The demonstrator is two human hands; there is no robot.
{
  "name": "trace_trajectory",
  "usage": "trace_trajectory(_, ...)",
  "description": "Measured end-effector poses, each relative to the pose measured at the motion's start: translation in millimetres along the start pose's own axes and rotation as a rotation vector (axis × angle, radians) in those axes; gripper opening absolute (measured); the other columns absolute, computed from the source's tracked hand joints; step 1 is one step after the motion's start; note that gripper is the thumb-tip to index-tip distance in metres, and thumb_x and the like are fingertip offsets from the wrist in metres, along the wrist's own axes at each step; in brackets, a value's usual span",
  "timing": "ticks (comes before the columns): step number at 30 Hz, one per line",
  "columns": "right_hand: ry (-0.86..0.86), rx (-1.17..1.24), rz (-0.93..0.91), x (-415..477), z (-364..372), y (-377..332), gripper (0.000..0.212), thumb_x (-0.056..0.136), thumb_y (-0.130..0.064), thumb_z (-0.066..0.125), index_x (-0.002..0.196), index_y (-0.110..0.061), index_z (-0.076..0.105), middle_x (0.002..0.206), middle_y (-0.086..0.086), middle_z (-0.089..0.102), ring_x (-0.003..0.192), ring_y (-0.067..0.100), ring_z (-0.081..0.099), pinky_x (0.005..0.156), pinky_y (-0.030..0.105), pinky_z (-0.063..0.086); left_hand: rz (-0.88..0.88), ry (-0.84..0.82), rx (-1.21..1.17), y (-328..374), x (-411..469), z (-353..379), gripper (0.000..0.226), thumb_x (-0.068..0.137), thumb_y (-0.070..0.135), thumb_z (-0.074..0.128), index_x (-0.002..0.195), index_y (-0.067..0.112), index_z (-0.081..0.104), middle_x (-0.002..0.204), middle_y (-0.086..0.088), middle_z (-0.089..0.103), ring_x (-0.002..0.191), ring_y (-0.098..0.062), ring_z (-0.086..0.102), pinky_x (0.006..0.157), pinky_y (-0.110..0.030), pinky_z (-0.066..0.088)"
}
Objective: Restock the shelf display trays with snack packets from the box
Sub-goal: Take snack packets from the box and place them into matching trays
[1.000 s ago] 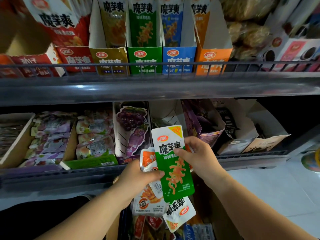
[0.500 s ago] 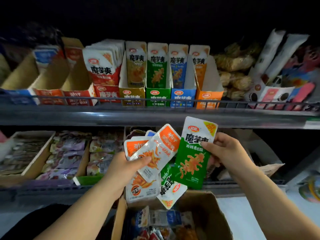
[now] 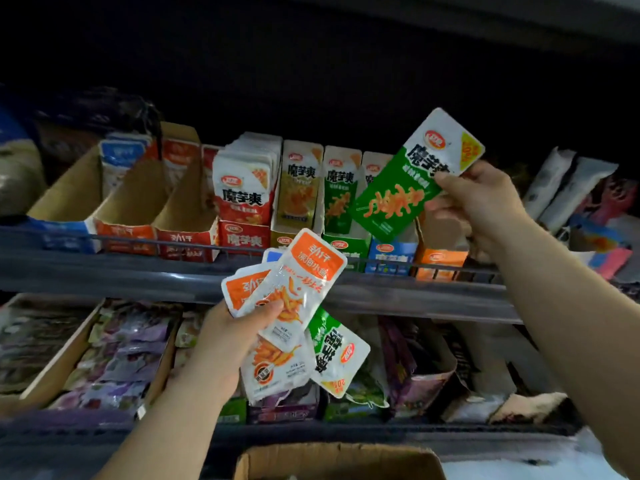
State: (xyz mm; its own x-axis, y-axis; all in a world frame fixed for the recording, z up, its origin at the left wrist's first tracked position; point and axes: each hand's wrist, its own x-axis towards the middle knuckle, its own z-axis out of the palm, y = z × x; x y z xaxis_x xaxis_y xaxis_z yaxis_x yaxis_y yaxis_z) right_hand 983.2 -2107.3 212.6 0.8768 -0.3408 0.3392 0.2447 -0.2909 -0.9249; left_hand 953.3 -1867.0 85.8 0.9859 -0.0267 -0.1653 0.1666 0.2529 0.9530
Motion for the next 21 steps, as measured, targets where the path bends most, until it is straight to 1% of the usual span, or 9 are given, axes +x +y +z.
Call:
trace_trajectory(4, -0.001, -0.058, -0.007, 35.5, 29.1, 3.9, 0.004, 0.092, -0.01, 0.051, 0.093, -0.013, 0.05, 0.079, 0.004, 0.06, 0.04, -0.001, 0.058, 0.045, 0.012, 0.048, 0.019, -0.002, -0.021, 4.2, 7.6, -5.5, 0.012, 0.078, 0.01, 0.065, 0.082, 0.021, 0.062, 0.06, 0.01, 0.07, 0.061, -0.012, 0.067, 0.057, -0.03, 0.047)
trace_trajectory(7, -0.005, -0.11, 0.02, 54.3, 45.8, 8.0, 0.021, 0.092, -0.008, 0.05, 0.113, -0.006, 0.05, 0.092, 0.011, 0.06, 0.037, -0.001, 0.057, 0.043, 0.011, 0.048, 0.024, -0.006, 0.001, 5.1, 12.3, -12.4, 0.012, 0.077, 0.01, 0.065, 0.083, 0.019, 0.063, 0.066, 0.005, 0.071, 0.07, -0.017, 0.067, 0.061, -0.034, 0.049)
trace_trajectory(10, -0.056, -0.211, 0.075, 67.5, 57.7, 11.4, 0.029, 0.092, -0.009, 0.051, 0.12, -0.003, 0.05, 0.102, 0.015, 0.062, 0.038, 0.0, 0.057, 0.045, 0.013, 0.049, 0.016, 0.019, 0.029, 6.7, 18.6, -20.2, 0.011, 0.076, 0.01, 0.066, 0.084, 0.016, 0.063, 0.075, -0.002, 0.071, 0.074, -0.024, 0.067, 0.067, -0.04, 0.052)
trace_trajectory(13, -0.151, -0.326, 0.139, 77.0, 68.8, 16.0, 0.029, 0.093, -0.008, 0.048, 0.121, -0.001, 0.048, 0.117, 0.02, 0.061, 0.068, 0.013, 0.068, 0.054, 0.017, 0.051, 0.01, 0.051, 0.021, 6.3, 25.4, -24.7, 0.01, 0.076, 0.009, 0.067, 0.082, 0.016, 0.064, 0.077, -0.004, 0.072, 0.076, -0.028, 0.066, 0.074, -0.043, 0.051)
trace_trajectory(15, -0.202, -0.359, 0.193, 78.6, 75.9, 17.0, 0.023, 0.094, -0.005, 0.047, 0.116, 0.003, 0.049, 0.12, 0.022, 0.057, 0.088, 0.024, 0.068, 0.049, 0.016, 0.05, 0.012, 0.046, 0.012, 5.8, 28.1, -25.4, 0.011, 0.075, 0.009, 0.067, 0.082, 0.016, 0.065, 0.075, -0.003, 0.072, 0.077, -0.028, 0.067, 0.074, -0.044, 0.051)
trace_trajectory(17, -0.215, -0.38, 0.215, 81.4, 80.0, 18.7, 0.004, 0.092, -0.003, 0.049, 0.089, -0.004, 0.052, 0.107, 0.022, 0.059, 0.058, 0.01, 0.068, 0.039, 0.015, 0.046, 0.014, 0.026, 0.01, 5.9, 28.9, -24.4, 0.013, 0.074, 0.009, 0.068, 0.085, 0.016, 0.065, 0.079, -0.004, 0.073, 0.078, -0.028, 0.067, 0.074, -0.044, 0.052)
trace_trajectory(18, -0.202, -0.398, 0.221, 85.0, 79.8, 21.3, 0.014, 0.091, -0.004, 0.052, 0.078, -0.008, 0.049, 0.095, 0.018, 0.06, 0.041, 0.004, 0.061, 0.035, 0.013, 0.043, 0.015, 0.014, 0.01, 6.1, 28.7, -23.6, 0.014, 0.073, 0.01, 0.068, 0.085, 0.017, 0.065, 0.079, -0.004, 0.073, 0.078, -0.027, 0.068, 0.073, -0.043, 0.052)
trace_trajectory(19, -0.199, -0.442, 0.223, 86.1, 79.2, 22.1, 0.019, 0.09, -0.006, 0.054, 0.073, -0.01, 0.048, 0.081, 0.013, 0.06, 0.033, 0.004, 0.054, 0.031, 0.011, 0.038, 0.017, 0.006, 0.011, 5.8, 28.9, -22.7, 0.014, 0.073, 0.01, 0.068, 0.085, 0.017, 0.065, 0.078, -0.003, 0.073, 0.077, -0.026, 0.068, 0.071, -0.042, 0.052)
trace_trajectory(21, -0.199, -0.531, 0.189, 87.3, 78.5, 24.9, 0.023, 0.089, -0.01, 0.057, 0.068, -0.012, 0.049, 0.062, 0.006, 0.051, 0.04, 0.01, 0.047, 0.028, 0.008, 0.029, 0.015, 0.0, 0.004, 5.4, 29.2, -20.3, 0.014, 0.073, 0.01, 0.068, 0.085, 0.018, 0.065, 0.075, 0.0, 0.073, 0.075, -0.024, 0.068, 0.067, -0.038, 0.052)
